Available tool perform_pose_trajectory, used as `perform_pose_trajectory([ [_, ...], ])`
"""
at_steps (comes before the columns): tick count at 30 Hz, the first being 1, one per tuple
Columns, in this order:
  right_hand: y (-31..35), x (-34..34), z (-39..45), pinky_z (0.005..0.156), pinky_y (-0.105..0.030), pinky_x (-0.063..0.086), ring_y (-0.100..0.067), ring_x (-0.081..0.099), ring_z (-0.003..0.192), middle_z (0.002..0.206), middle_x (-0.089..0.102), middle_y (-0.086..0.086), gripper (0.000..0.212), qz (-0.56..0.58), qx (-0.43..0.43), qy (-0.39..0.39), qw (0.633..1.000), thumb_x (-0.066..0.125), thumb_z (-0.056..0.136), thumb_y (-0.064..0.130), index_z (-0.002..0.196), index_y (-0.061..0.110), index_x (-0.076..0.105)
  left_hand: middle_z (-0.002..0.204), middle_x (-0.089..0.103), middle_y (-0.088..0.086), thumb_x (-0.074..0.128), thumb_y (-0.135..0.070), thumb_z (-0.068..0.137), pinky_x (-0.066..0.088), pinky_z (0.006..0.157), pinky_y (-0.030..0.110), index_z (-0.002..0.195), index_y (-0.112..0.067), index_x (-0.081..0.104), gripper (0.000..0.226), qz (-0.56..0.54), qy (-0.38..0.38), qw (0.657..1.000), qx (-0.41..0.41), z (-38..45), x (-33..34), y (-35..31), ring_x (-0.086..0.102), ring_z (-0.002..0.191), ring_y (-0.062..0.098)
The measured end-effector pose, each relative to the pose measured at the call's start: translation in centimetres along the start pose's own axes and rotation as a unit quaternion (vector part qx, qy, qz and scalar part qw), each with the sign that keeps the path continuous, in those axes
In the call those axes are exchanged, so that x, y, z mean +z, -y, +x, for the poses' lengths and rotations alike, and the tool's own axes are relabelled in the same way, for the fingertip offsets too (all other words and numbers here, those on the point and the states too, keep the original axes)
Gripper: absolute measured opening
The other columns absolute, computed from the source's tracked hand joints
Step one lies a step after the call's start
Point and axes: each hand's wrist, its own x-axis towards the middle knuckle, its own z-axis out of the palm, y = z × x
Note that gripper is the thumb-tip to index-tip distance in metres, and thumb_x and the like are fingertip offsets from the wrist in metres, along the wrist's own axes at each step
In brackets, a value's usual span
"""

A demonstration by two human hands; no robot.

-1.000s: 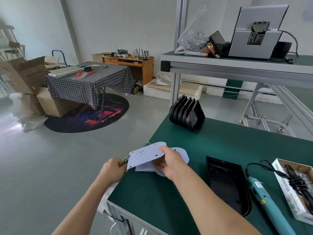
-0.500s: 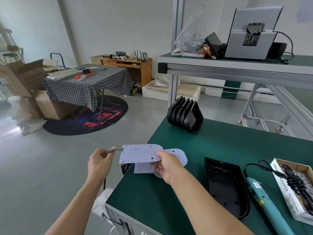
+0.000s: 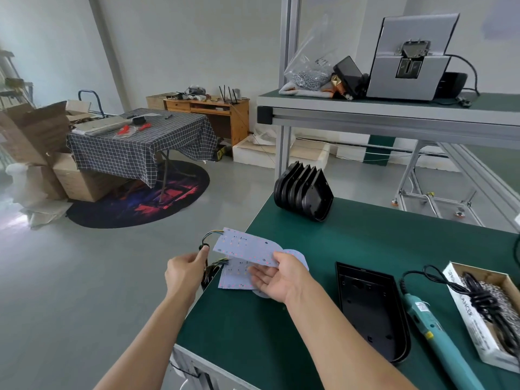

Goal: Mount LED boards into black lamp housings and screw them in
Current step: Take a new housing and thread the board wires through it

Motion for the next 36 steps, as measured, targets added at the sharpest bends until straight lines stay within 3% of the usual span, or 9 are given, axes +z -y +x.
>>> perform_pose_trajectory([
  [4,0.1,-0.2,-0.1,0.097,-0.045,0.045,-0.042,0.061,0.127,0.125,0.068,-0.026,0.027,0.016,0.007,-0.002,1.0,0.039,0.112,0.019,0.099,0.004,0.058,0.104,0.077,-0.016,0.061,-0.02,0.102,0.054,0.094,0.026,0.113,-0.027,0.076,0.02,0.016,0.176,0.983,0.055,-0.9,0.8,0.1,0.07,0.101,0.008],
  [7,0.2,-0.4,-0.1,0.099,-0.044,0.045,-0.043,0.06,0.129,0.102,0.068,-0.025,0.028,0.04,0.01,-0.006,0.999,0.039,0.113,0.02,0.102,0.002,0.057,0.102,0.072,-0.036,0.063,-0.017,0.102,0.047,0.091,0.011,0.123,-0.038,0.067,0.03,0.077,0.258,0.953,0.139,-1.8,0.8,-0.2,0.065,0.105,-0.012],
  [10,0.6,-0.5,-0.5,0.101,-0.045,0.045,-0.043,0.059,0.129,0.109,0.068,-0.027,0.029,0.071,0.004,0.004,0.997,0.039,0.114,0.022,0.125,0.001,0.055,0.123,0.063,-0.028,0.065,-0.02,0.101,0.039,0.097,0.007,0.136,-0.024,0.067,0.035,0.164,0.232,0.93,0.232,-2.1,1.3,-0.4,0.061,0.118,0.002],
  [13,1.4,-0.5,-1.0,0.107,-0.046,0.046,-0.043,0.059,0.129,0.131,0.064,-0.03,0.035,0.078,-0.011,0.015,0.997,0.04,0.113,0.021,0.139,0.0,0.052,0.128,0.062,-0.013,0.06,-0.018,0.104,0.031,0.083,-0.005,0.135,-0.015,0.067,0.032,0.209,0.212,0.906,0.301,-2.7,2.0,-0.5,0.058,0.115,0.007],
  [17,2.4,-0.2,-2.0,0.111,-0.045,0.045,-0.04,0.059,0.131,0.136,0.063,-0.029,0.038,0.058,-0.024,0.023,0.998,0.04,0.113,0.021,0.144,0.0,0.051,0.155,0.05,0.015,0.052,-0.011,0.106,0.026,0.109,0.016,0.138,-0.003,0.062,0.034,0.269,0.198,0.882,0.332,-3.9,3.2,-0.5,0.044,0.146,0.025],
  [22,3.3,0.1,-3.3,0.106,-0.043,0.047,-0.038,0.062,0.126,0.135,0.064,-0.028,0.041,0.039,-0.046,0.045,0.997,0.04,0.114,0.022,0.148,0.002,0.048,0.171,0.024,-0.001,0.034,-0.026,0.112,0.005,0.129,0.034,0.156,-0.016,0.044,0.045,0.369,0.163,0.849,0.342,-5.0,4.8,0.0,0.019,0.159,0.024],
  [25,3.6,0.0,-4.0,0.105,-0.042,0.049,-0.038,0.064,0.125,0.13,0.067,-0.027,0.038,0.029,-0.053,0.058,0.996,0.041,0.113,0.022,0.143,0.0,0.053,0.168,0.031,0.007,0.038,-0.018,0.112,-0.001,0.126,0.021,0.154,-0.01,0.047,0.043,0.314,0.172,0.871,0.336,-4.9,4.3,-0.4,0.022,0.158,0.02],
  [30,4.0,0.3,-4.9,0.103,-0.042,0.052,-0.036,0.068,0.115,0.123,0.071,-0.026,0.035,0.034,-0.07,0.075,0.994,0.042,0.113,0.023,0.129,-0.002,0.061,0.164,0.04,0.002,0.038,-0.018,0.111,0.017,0.122,0.029,0.152,-0.011,0.049,0.042,0.296,0.175,0.884,0.318,-4.8,3.6,-0.7,0.024,0.153,0.016],
  [36,4.1,1.6,-5.7,0.069,-0.035,0.064,-0.029,0.073,0.087,0.101,0.075,-0.02,0.034,0.075,-0.072,0.113,0.988,0.044,0.112,0.022,0.129,-0.001,0.062,0.149,0.057,0.008,0.044,-0.007,0.108,0.022,0.108,0.012,0.143,-0.008,0.059,0.039,0.226,0.145,0.912,0.311,-5.5,2.9,-0.7,0.041,0.145,0.019],
])
